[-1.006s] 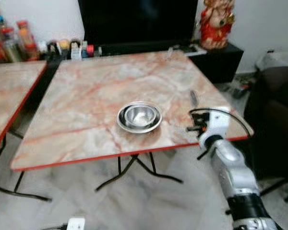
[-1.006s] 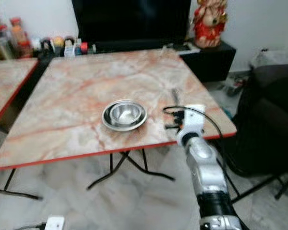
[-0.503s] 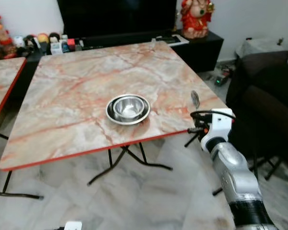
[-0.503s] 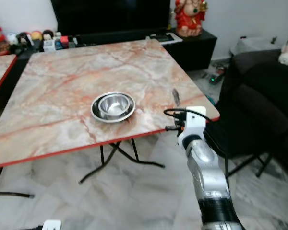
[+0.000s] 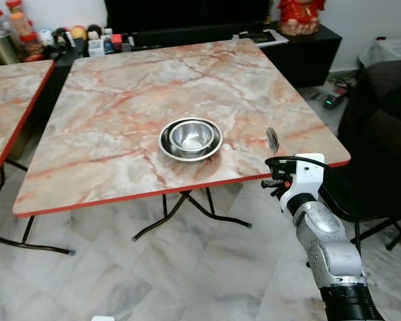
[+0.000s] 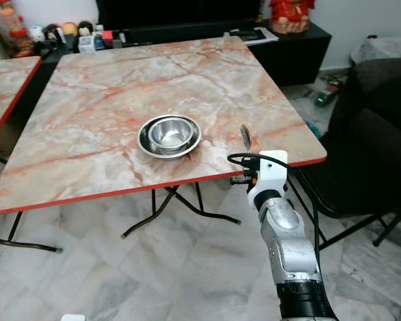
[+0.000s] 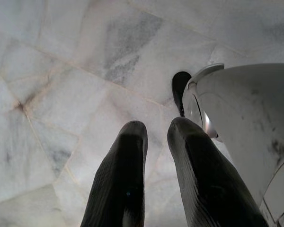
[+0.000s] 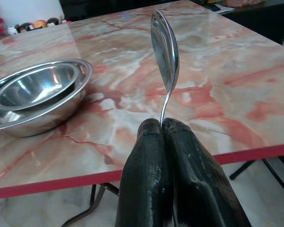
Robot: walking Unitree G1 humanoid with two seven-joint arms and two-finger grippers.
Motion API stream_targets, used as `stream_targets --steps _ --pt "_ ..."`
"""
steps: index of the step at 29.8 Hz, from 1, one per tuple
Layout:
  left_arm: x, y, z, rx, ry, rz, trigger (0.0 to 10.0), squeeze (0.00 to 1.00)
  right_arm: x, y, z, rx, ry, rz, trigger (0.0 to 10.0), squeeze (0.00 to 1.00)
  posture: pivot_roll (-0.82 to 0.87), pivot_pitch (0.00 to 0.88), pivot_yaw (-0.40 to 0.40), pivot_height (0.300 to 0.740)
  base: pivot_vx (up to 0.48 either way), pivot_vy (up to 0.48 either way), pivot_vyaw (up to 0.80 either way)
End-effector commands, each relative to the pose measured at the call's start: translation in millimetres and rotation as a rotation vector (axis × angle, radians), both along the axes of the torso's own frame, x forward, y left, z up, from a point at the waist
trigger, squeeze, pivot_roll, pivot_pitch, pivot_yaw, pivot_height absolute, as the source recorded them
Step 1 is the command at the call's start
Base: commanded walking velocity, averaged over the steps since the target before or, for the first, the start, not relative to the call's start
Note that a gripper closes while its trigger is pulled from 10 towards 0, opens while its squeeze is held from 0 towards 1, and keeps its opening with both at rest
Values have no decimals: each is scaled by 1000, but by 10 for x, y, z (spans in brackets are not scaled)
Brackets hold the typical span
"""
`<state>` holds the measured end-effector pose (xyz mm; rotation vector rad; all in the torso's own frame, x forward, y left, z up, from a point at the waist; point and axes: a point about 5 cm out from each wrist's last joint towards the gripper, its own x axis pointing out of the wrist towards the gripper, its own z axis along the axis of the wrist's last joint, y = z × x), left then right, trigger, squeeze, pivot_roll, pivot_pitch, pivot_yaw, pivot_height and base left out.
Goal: Setting the table
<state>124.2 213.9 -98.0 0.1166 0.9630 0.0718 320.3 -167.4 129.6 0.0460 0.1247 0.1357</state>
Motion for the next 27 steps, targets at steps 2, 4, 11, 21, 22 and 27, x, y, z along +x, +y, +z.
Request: stream_targets --steps 2,4,11,21,22,27 --pt "9 -31 -4 -6 7 -23 10000 0 38 -10 75 7 -17 -6 10000 0 -72 109 17 728 0 0 0" --pt "76 -30 14 -2 -3 -24 10000 0 70 -22 111 6 -32 -14 10000 0 -74 105 18 728 0 0 0" --pt "217 42 74 35 -32 -11 10000 0 130 -17 171 17 -54 -20 10000 0 -80 90 24 728 0 0 0" --pt "386 11 132 11 -74 12 10000 0 198 -10 239 -11 -83 -17 10000 0 -84 75 29 728 96 0 0" --pt "386 11 132 11 -74 12 10000 0 198 -10 239 -11 -83 -17 10000 0 -84 75 29 728 240 0 0" --pt "420 -21 138 5 -78 11 10000 0 208 -10 248 -26 -96 -25 10000 0 -88 71 31 728 250 0 384"
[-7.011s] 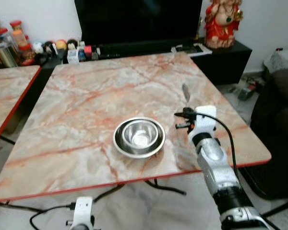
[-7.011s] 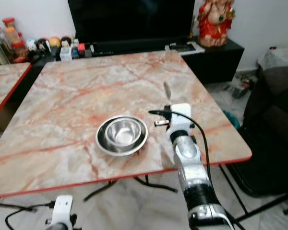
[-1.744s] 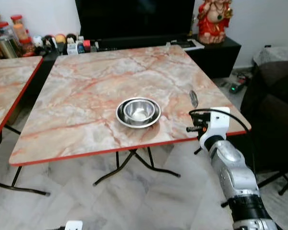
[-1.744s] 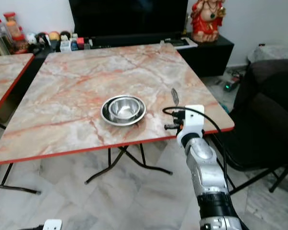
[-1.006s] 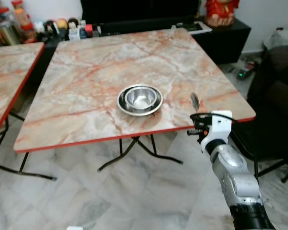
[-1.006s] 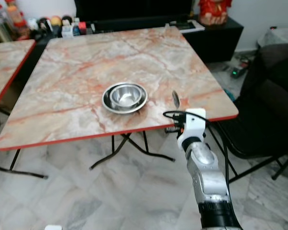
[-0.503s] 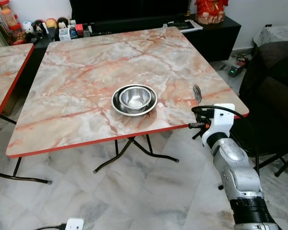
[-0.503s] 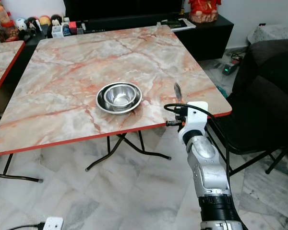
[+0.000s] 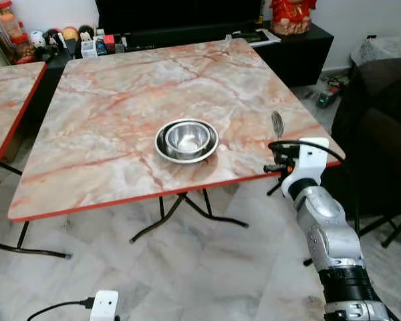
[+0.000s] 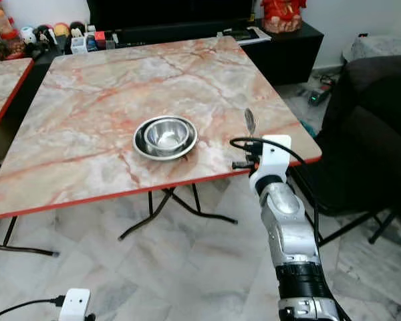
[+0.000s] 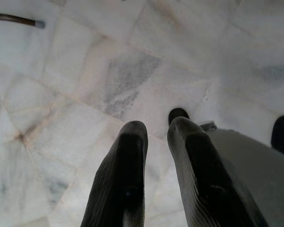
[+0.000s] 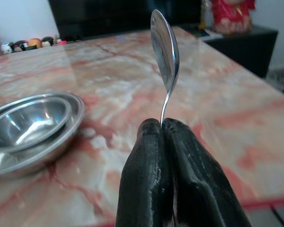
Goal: Setting the table
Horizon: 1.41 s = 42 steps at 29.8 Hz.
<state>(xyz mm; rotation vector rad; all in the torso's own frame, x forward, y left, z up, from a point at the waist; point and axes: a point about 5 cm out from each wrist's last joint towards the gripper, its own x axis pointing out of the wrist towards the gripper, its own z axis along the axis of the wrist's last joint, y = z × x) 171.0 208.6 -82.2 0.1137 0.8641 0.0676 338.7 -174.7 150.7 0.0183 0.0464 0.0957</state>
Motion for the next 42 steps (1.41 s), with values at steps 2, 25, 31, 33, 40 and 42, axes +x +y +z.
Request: stream_targets --steps 2,25,31,33,40,42 --pt "-40 26 -19 4 21 19 10000 0 29 55 36 20 -15 5 10000 0 -89 74 31 728 253 0 0" --pt "-15 -12 -17 -7 22 6 10000 0 44 70 29 -7 -20 13 10000 0 -90 73 37 728 256 0 93" --pt "-14 -16 -18 -8 22 6 10000 0 47 62 27 0 -16 8 10000 0 -90 72 36 728 259 0 0" --pt "-22 -18 -21 -9 24 7 10000 0 43 65 26 0 -18 9 10000 0 -92 74 37 728 261 0 0" --pt "-30 -25 -26 -12 27 3 10000 0 41 71 21 4 -17 9 10000 0 -91 76 39 728 266 0 0" --pt "-27 -25 -25 -12 26 4 10000 0 42 71 22 4 -17 9 10000 0 -91 75 39 728 266 0 0"
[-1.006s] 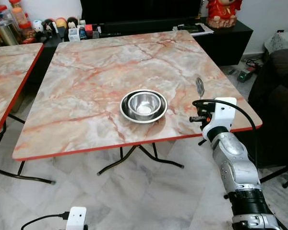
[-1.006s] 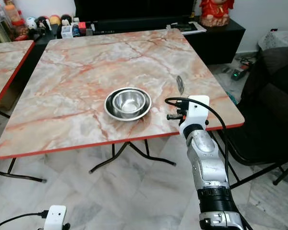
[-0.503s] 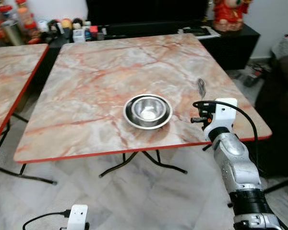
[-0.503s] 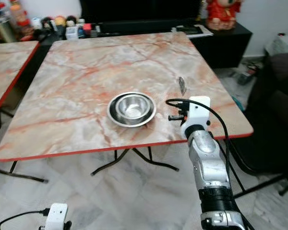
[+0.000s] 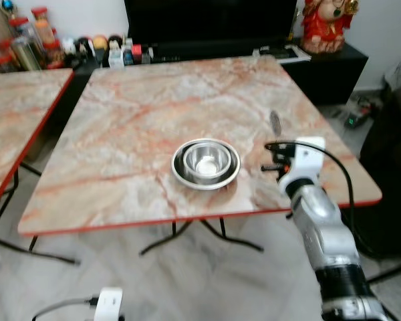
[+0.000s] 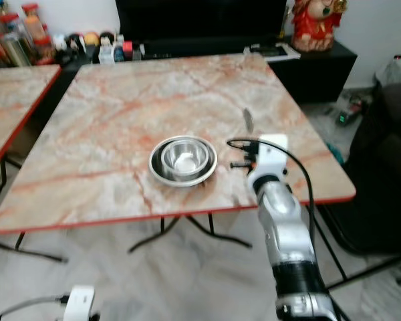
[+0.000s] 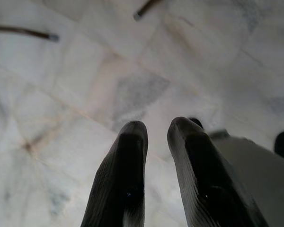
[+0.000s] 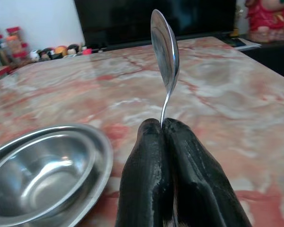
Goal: Setting the table
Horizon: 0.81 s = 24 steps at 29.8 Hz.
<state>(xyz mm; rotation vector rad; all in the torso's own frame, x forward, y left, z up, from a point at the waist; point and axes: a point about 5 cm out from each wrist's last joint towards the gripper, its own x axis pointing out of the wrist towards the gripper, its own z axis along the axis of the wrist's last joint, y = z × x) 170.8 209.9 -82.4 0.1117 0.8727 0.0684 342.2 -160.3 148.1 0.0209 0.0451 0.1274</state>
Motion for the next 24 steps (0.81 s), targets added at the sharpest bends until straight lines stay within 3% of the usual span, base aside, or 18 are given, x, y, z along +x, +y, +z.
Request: stream_targets --steps 1,24 --pt "-19 -40 -21 -11 17 1 10000 0 10 -72 53 -1 -17 -22 10000 0 -91 79 39 728 262 0 0" --pt "-83 -71 -51 -18 29 -8 10000 0 -25 -63 29 -3 -9 -15 10000 0 -91 101 33 728 265 0 38"
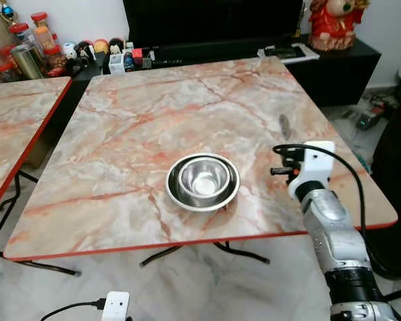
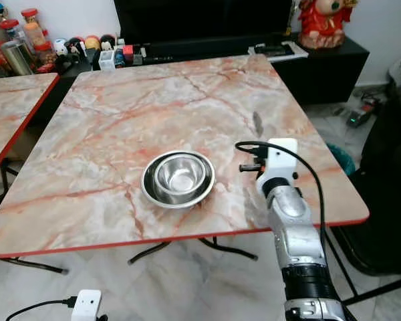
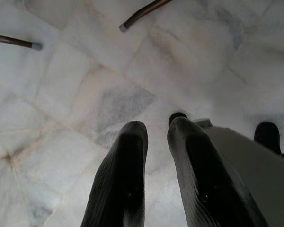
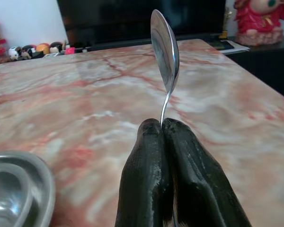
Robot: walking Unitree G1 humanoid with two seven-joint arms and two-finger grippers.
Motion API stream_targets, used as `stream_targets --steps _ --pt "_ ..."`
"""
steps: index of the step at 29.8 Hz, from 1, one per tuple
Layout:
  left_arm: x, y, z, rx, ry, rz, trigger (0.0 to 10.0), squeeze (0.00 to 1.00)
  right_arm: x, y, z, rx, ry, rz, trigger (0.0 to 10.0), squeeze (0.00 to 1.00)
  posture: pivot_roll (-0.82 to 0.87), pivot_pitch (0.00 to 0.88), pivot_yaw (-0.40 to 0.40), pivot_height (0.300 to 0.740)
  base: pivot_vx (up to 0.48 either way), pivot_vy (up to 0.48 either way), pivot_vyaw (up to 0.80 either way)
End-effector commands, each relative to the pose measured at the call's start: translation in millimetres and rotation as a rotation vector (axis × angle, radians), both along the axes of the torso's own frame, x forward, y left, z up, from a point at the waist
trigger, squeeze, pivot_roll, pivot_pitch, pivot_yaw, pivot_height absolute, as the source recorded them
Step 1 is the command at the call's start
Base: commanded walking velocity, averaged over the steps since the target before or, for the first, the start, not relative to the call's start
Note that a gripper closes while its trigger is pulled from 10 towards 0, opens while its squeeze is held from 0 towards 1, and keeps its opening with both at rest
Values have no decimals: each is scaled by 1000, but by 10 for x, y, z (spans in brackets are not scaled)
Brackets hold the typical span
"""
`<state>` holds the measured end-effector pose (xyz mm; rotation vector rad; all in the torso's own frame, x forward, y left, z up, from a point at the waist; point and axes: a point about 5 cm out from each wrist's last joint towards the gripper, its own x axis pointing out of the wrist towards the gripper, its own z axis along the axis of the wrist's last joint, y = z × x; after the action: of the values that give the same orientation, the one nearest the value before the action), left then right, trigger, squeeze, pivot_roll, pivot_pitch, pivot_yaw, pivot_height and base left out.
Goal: Setting the table
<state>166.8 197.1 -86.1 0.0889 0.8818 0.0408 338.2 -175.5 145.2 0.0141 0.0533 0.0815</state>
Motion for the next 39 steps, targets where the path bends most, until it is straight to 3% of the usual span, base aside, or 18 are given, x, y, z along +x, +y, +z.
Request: stream_targets --steps 1,13,20,39 --pt "-43 57 -13 14 20 6 10000 0 16 89 58 5 -17 31 10000 0 -91 101 33 728 266 0 0" --pt "8 25 3 0 9 -4 10000 0 40 44 77 -26 -21 26 10000 0 -92 92 36 728 65 0 0" --pt "-41 72 -11 5 23 4 10000 0 45 -4 53 -46 -10 15 10000 0 -86 93 36 728 0 0 542" --pt "-34 73 -8 0 24 -5 10000 0 37 -150 30 1 9 -62 10000 0 -89 91 47 728 0 0 104"
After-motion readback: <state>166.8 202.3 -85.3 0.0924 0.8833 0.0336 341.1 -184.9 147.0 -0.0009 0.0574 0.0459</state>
